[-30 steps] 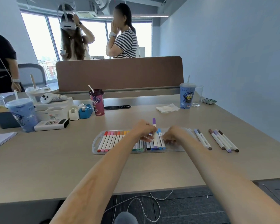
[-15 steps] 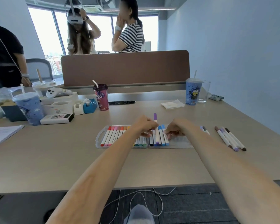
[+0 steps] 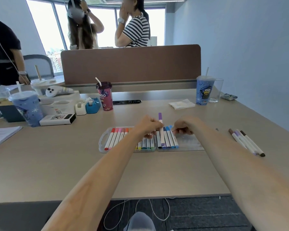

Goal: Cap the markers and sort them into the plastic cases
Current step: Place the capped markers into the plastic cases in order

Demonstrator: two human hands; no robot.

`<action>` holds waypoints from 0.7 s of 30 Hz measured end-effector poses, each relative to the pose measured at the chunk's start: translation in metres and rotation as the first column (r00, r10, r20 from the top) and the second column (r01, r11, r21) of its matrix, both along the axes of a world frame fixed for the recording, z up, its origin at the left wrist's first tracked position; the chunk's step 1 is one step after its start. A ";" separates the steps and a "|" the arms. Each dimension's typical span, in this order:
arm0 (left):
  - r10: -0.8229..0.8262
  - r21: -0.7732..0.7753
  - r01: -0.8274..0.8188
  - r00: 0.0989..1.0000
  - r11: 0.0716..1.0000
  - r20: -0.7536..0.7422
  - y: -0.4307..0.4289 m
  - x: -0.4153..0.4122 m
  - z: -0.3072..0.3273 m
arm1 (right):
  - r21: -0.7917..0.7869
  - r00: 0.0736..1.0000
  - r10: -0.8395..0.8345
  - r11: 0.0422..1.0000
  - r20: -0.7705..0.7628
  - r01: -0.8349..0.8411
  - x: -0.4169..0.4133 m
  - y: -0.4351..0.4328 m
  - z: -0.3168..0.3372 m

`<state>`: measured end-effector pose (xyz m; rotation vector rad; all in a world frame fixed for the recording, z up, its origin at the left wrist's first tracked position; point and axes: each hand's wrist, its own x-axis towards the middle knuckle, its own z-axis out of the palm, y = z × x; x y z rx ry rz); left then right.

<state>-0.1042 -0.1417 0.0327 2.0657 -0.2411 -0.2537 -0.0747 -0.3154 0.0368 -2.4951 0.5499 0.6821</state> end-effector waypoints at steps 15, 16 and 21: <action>0.001 -0.023 -0.001 1.000 1.000 0.021 0.008 0.018 -0.012 | -0.095 0.811 0.164 0.986 0.562 -0.134 0.015 -0.004 -0.031; 0.008 -0.025 -0.007 1.000 1.000 0.014 0.008 0.019 -0.013 | -0.125 0.822 0.195 0.981 0.535 -0.151 0.015 -0.003 -0.030; 0.033 -0.033 -0.033 0.999 0.999 -0.010 0.008 0.022 -0.018 | -0.130 0.852 0.176 0.983 0.493 -0.128 0.015 -0.004 -0.029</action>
